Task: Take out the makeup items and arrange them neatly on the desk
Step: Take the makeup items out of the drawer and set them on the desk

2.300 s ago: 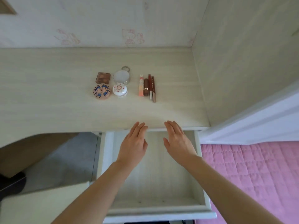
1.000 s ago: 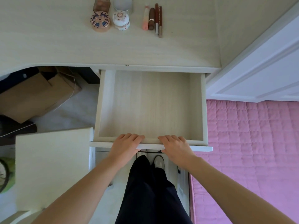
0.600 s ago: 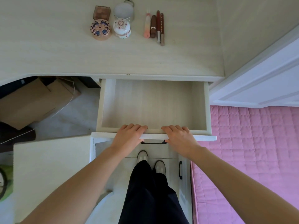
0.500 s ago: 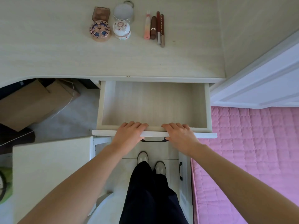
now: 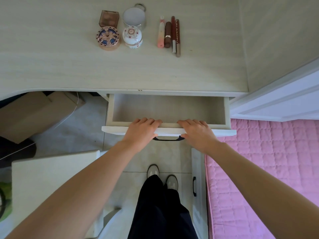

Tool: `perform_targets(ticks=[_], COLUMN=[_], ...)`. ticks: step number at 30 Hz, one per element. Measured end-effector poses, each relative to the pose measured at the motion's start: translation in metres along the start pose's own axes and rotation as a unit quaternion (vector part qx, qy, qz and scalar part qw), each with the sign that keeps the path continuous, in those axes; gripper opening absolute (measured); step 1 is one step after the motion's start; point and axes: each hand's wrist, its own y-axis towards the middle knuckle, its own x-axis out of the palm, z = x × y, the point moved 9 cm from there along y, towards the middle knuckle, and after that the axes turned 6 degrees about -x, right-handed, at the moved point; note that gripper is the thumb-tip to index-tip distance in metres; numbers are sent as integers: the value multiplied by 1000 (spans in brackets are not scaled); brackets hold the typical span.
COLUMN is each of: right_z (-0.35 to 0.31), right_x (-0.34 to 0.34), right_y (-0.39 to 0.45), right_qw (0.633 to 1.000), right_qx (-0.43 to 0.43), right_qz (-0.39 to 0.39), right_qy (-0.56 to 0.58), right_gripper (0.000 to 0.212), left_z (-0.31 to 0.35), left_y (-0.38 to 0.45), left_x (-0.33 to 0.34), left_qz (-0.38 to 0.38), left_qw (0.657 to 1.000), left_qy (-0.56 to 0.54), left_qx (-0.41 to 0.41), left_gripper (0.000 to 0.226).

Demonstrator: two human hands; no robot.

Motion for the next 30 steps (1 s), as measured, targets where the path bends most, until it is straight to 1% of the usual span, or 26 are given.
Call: perform_targets(ticks=[4,7,10,11,12,13,14,15,16,17,18,19,20,21,22,24,26,27,28,30], right_z=[8,16,18,18,18,18,17,17,17,17,17,17,18,19,21,25,28,32,38,49], right_x=[-10,-19,-26,-28,-29,-31,-33,-36,-39,-42,-44,-46,-46,-46,-46,-48,-56,-58,-58,-48], right_y=[13,16,14,14,14,14,14,14,13,12,11,11,11,12,13,9,-5,-15,-26,-44], right_qw=[999,998,996,995,994,993,992,991,989,988,986,983,982,980,977,967,942,919,886,798], right_qx=[19,34,44,48,52,54,54,54,56,61,67,75,84,94,106,123,149,181,226,323], right_qz=[9,32,64,72,80,88,97,108,118,128,138,143,141,133,122,123,178,216,250,288], right_qy=[33,47,53,56,59,61,63,64,65,67,72,81,95,115,137,186,240,277,320,421], right_gripper=[47,46,46,46,45,45,43,42,41,41,40,39,39,38,37,30,23,20,18,16], left_z=[-9,-16,-26,-28,-31,-36,-43,-50,-53,-49,-42,-37,-36,-38,-41,-42,-41,-41,-41,-42], left_y=[9,-1,-29,-37,-44,-47,-49,-51,-54,-56,-54,-49,-44,-38,-34,-29,-27,-25,-24,-23], left_x=[-10,-29,-50,-53,-50,-40,-24,-3,20,37,45,45,43,41,39,37,34,32,30,28], left_qz=[17,77,181,200,196,167,116,49,-23,-76,-100,-96,-81,-62,-48,-35,-32,-29,-24,-12], left_qw=[999,988,946,931,917,899,871,823,741,624,503,404,339,299,281,267,251,245,244,244], left_qy=[-40,-121,-250,-284,-319,-364,-414,-473,-552,-648,-732,-791,-824,-839,-843,-842,-846,-848,-849,-849], left_qx=[-26,-64,-102,-114,-136,-176,-237,-310,-381,-431,-448,-449,-447,-450,-456,-467,-469,-468,-468,-469], left_gripper=[44,38,27,21,14,8,6,10,23,36,47,54,57,57,56,52,46,44,42,39])
